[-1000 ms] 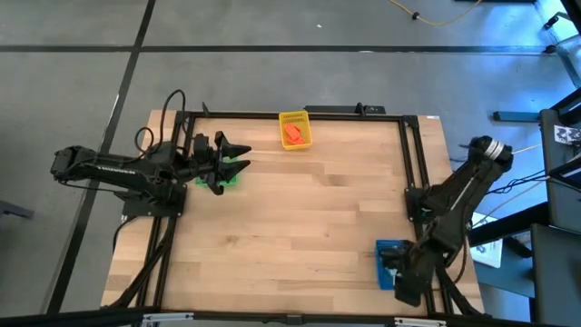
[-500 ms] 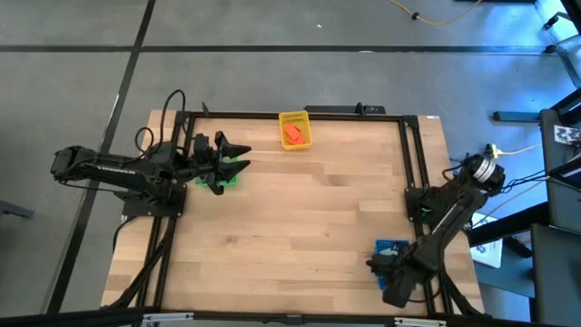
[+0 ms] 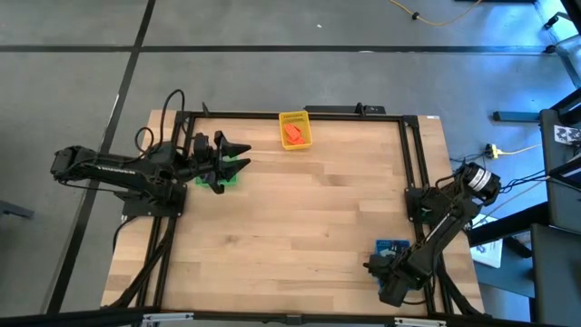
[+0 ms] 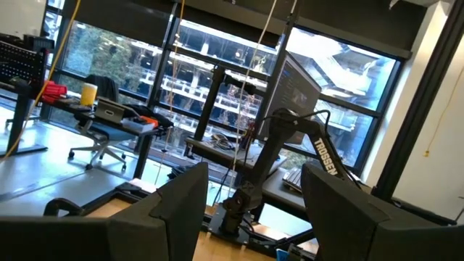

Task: Sort & place blocks by color
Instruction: Put the light blue block into the blue bin, then return to Home Position

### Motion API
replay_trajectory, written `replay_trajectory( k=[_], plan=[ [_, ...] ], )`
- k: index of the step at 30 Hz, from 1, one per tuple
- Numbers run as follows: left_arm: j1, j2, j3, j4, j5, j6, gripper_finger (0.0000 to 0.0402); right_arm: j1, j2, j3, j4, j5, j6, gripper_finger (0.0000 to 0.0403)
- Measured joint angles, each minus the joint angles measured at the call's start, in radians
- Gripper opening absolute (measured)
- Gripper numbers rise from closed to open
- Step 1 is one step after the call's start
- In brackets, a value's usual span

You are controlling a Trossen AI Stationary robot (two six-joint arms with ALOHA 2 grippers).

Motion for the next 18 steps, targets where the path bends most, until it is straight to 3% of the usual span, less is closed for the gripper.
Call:
replay_trajectory(
  k=[14, 18],
  plan=[
    [0.0, 0.0, 0.0, 0.0, 0.0, 0.0, 0.0213, 0.0, -0.004, 0.0, -0.004, -0.009, 0.0, 0.0205],
    [0.0, 0.0, 0.0, 0.0, 0.0, 0.0, 0.0213, -0.002, -0.017, 0.0, -0.006, -0.059, 0.0, 0.0234]
  ],
)
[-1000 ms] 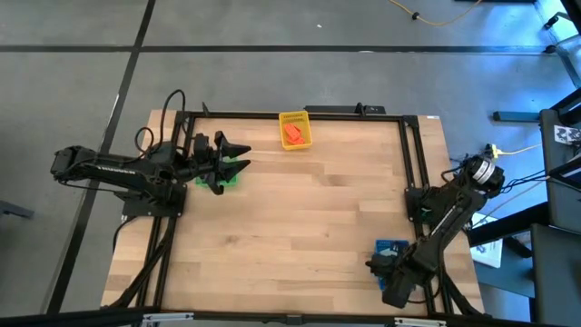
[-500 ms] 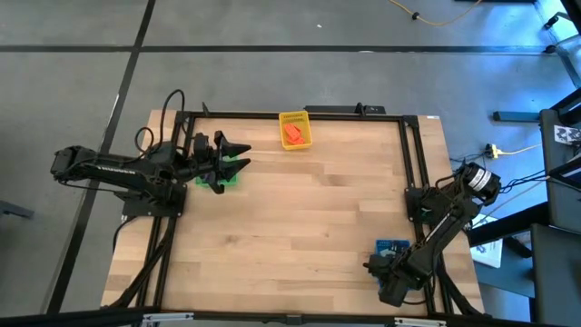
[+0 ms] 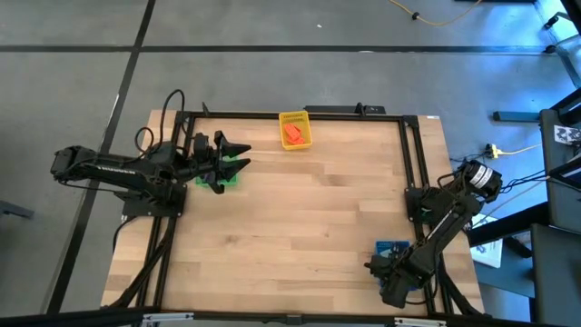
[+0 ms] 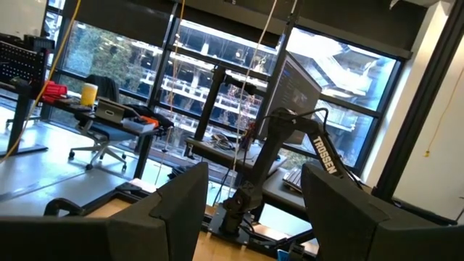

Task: Sort & place blocks by color
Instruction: Return to Home Position

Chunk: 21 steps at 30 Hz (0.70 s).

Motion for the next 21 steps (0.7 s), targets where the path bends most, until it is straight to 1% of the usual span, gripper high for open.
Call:
replay_trajectory(
  k=[4, 7, 11, 15, 17, 18, 21],
  plan=[
    [0.0, 0.0, 0.0, 0.0, 0.0, 0.0, 0.0213, -0.001, -0.04, 0.001, -0.015, -0.005, 0.004, 0.0267],
    [0.0, 0.0, 0.0, 0.0, 0.0, 0.0, 0.0213, -0.002, -0.087, 0.001, -0.069, 0.002, 0.006, 0.0284],
    [0.0, 0.0, 0.0, 0.0, 0.0, 0.0, 0.0213, -0.002, -0.186, 0.001, -0.133, -0.002, -0.004, 0.029],
    [0.0, 0.0, 0.0, 0.0, 0.0, 0.0, 0.0213, -0.008, -0.334, 0.001, -0.121, 0.017, -0.04, 0.029],
    [0.0, 0.0, 0.0, 0.0, 0.0, -0.001, 0.0213, -0.029, -0.409, 0.001, -0.103, 0.072, -0.049, 0.029],
    [0.0, 0.0, 0.0, 0.0, 0.001, -0.001, 0.0213, -0.045, -0.444, 0.001, -0.093, 0.127, -0.054, 0.029],
    [0.0, 0.0, 0.0, 0.0, 0.013, -0.001, 0.0213, -0.129, -0.517, 0.001, -0.048, 0.353, -0.116, 0.029]
  ],
)
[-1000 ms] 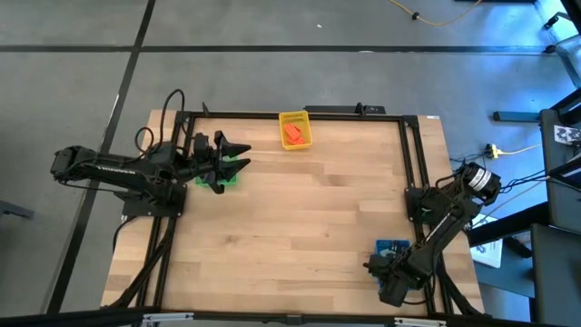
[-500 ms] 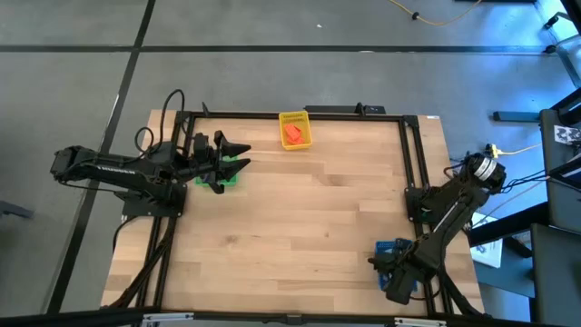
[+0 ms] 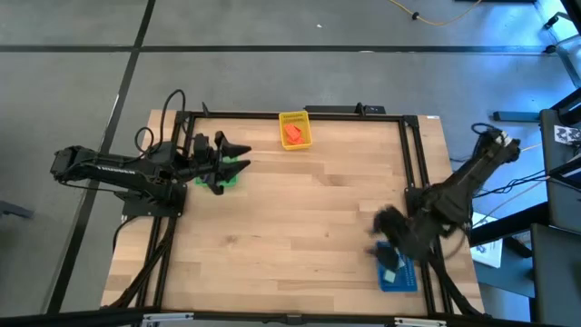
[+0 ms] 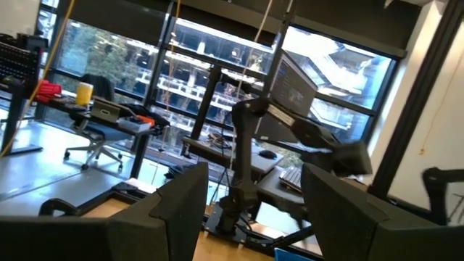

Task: Sort & place blocks by color
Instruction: Return to Home Position

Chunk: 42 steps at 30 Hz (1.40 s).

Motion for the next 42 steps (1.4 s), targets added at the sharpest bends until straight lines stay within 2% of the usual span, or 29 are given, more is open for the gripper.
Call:
replay_trajectory(
  k=[4, 7, 9, 12, 14, 17, 20, 25, 30, 36, 39, 42],
  plan=[
    [0.0, 0.0, 0.0, 0.0, 0.031, -0.001, 0.0213, -0.207, -0.03, 0.0, 0.115, 0.243, -0.223, 0.028],
    [0.0, 0.0, 0.0, 0.0, 0.046, -0.001, 0.0213, -0.377, -0.033, 0.0, 0.325, 0.275, -0.502, 0.0262],
    [0.0, 0.0, 0.0, 0.0, 0.047, -0.001, 0.0213, -0.48, -0.033, 0.0, 0.488, 0.223, -0.678, 0.0248],
    [0.0, 0.0, 0.0, 0.0, 0.048, -0.002, 0.0213, -0.616, -0.033, 0.0, 0.713, 0.042, -0.864, 0.0226],
    [0.0, -0.001, 0.0, 0.0, 0.048, -0.006, 0.0213, -0.691, -0.034, 0.0, 0.797, -0.085, -0.926, 0.0208],
    [0.0, -0.026, 0.001, -0.008, 0.064, -0.008, 0.0213, -0.769, -0.05, 0.0, 0.817, -0.221, -0.944, 0.0174],
    [0.0, -0.065, 0.002, -0.063, 0.071, -0.008, 0.0213, -0.799, -0.077, 0.0, 0.799, -0.302, -0.95, 0.0123],
    [0.0, -0.121, 0.002, -0.203, 0.04, -0.007, 0.0211, -0.799, -0.127, 0.0, 0.807, -0.315, -0.983, 0.0015],
    [0.0, -0.126, 0.001, -0.252, 0.053, -0.002, 0.0193, -0.799, -0.151, 0.0, 0.815, -0.314, -0.985, 0.0004],
    [0.0, -0.126, 0.001, -0.252, 0.072, 0.024, 0.015, -0.799, -0.153, 0.0, 0.814, -0.297, -0.984, 0.0002],
    [0.0, -0.126, 0.011, -0.269, 0.09, 0.029, 0.0105, -0.799, -0.153, 0.0, 0.802, -0.296, -0.984, 0.0002],
    [0.0, -0.134, 0.047, -0.341, 0.105, 0.058, 0.0033, -0.799, -0.153, 0.0, 0.803, -0.296, -0.984, 0.0002]
  ],
)
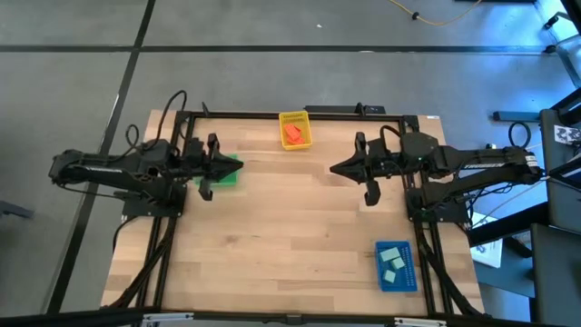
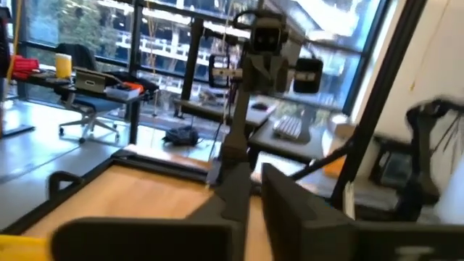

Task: Sort & place blocks by color
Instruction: Return to Home Position

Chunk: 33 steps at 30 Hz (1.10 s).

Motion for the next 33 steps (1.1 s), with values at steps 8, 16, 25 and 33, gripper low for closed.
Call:
replay_trajectory(
  k=[8, 16, 25, 33],
  plan=[
    [0.016, -0.164, 0.009, -0.22, -0.012, 0.092, 0.0001, 0.0, 0.0, 0.0, 0.0, -0.008, 0.005, 0.0002],
    [0.03, -0.469, -0.188, -0.243, -0.027, 0.03, 0.0, 0.0, 0.0, 0.0, -0.009, -0.009, 0.004, 0.0002],
    [0.017, -0.647, -0.36, -0.201, -0.02, -0.016, 0.0, 0.0, 0.0, 0.0, -0.028, -0.011, 0.091, 0.0002],
    [0.017, -0.647, -0.406, -0.141, 0.082, -0.041, 0.0, 0.0, 0.0, 0.0, -0.028, -0.016, 0.117, 0.0002]
  ],
)
